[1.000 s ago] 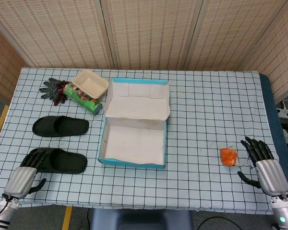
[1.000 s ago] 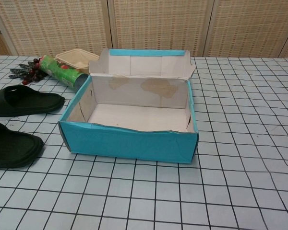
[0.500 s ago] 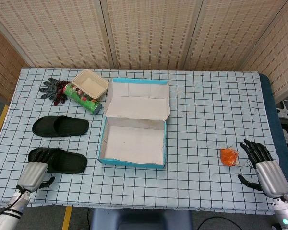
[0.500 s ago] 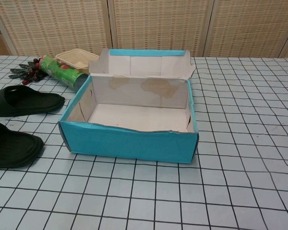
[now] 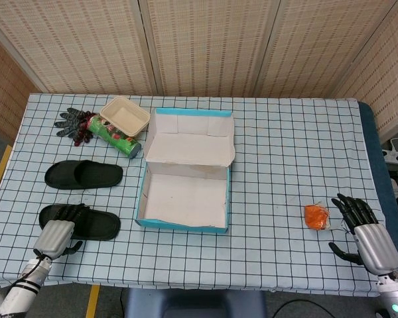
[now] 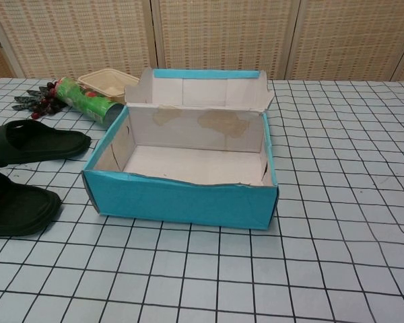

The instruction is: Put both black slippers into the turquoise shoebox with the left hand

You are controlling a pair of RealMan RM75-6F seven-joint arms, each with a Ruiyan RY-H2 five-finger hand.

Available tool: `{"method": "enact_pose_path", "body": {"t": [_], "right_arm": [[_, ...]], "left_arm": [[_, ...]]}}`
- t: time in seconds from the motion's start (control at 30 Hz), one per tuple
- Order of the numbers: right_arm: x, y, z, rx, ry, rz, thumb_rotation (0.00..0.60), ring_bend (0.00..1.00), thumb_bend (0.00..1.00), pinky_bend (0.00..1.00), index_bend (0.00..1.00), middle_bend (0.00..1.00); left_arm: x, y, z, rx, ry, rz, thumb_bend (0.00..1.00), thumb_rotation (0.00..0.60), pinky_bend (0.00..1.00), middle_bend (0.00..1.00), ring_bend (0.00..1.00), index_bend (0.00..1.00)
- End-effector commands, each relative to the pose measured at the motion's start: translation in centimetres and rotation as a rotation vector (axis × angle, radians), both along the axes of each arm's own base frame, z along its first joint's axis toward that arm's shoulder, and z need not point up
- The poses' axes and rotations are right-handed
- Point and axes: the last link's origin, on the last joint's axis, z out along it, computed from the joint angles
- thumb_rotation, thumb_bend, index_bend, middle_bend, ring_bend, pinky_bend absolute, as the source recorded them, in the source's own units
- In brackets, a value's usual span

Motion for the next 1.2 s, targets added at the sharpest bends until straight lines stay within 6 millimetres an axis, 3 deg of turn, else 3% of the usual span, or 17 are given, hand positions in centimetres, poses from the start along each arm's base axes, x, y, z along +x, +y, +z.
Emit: {"method": "enact_pose_path", "body": {"t": [0.03,0.9,1.1,1.13,1.2], "right_arm": [[0.0,0.0,0.1,-0.003,0.0,0.0,0.6,0.0,0.13,0.0,0.0,0.0],[0.0,0.0,0.0,0.005,0.007,-0.011,0.6,0.0,0.13,0.0,0.0,0.0],[0.0,0.0,-0.1,0.008,0.009,-0.012,0.6,0.0,0.13,0.0,0.0,0.0],[0.0,0.1,-0.1,0.008,0.009,-0.012,0.6,0.0,0.13,0.0,0.0,0.0],[0.0,0.0,-0.1,0.009,0.008,-0.013,0.6,0.0,0.13,0.0,0.0,0.0]], "left_arm": [[-0.2,0.2,-0.1,0.001,0.022,0.014,0.34,0.6,0.04,0.0,0.0,0.0],[-2.6,1.6,-2.1,-0.03,0.168,0.073,0.34,0.6,0.09,0.0,0.0,0.0],[-2.9,1.8,-2.4,-0.02,0.191,0.083,0.41,0.6,0.11,0.0,0.0,0.0],[-2.9,1.9,-2.4,-0.016,0.193,0.083,0.42,0.6,0.12,0.01,0.02,0.02],[-2.9,1.9,-2.6,-0.017,0.189,0.085,0.46,0.6,0.15,0.12,0.13,0.14]]}}
